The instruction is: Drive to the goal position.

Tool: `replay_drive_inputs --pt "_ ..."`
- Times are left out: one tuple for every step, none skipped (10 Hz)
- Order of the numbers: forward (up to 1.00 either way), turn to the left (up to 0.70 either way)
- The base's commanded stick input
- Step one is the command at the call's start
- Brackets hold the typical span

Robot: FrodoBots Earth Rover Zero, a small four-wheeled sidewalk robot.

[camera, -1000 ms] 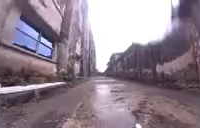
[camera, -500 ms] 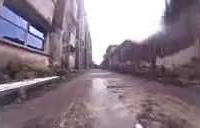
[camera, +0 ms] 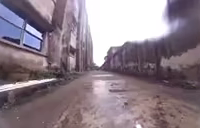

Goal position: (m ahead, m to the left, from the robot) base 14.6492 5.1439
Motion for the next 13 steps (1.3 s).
replay_drive_inputs --pt "0.70 0.00" --pt "0.70 0.00" --pt "0.70 0.00" --pt "0.70 0.00" --pt "0.70 0.00" --pt "0.70 0.00" --pt "0.70 0.00" --pt "0.70 0.00" --pt "0.70 0.00" --pt "0.70 0.00" --pt "0.70 0.00" --pt "0.70 0.00" --pt "0.70 0.00"
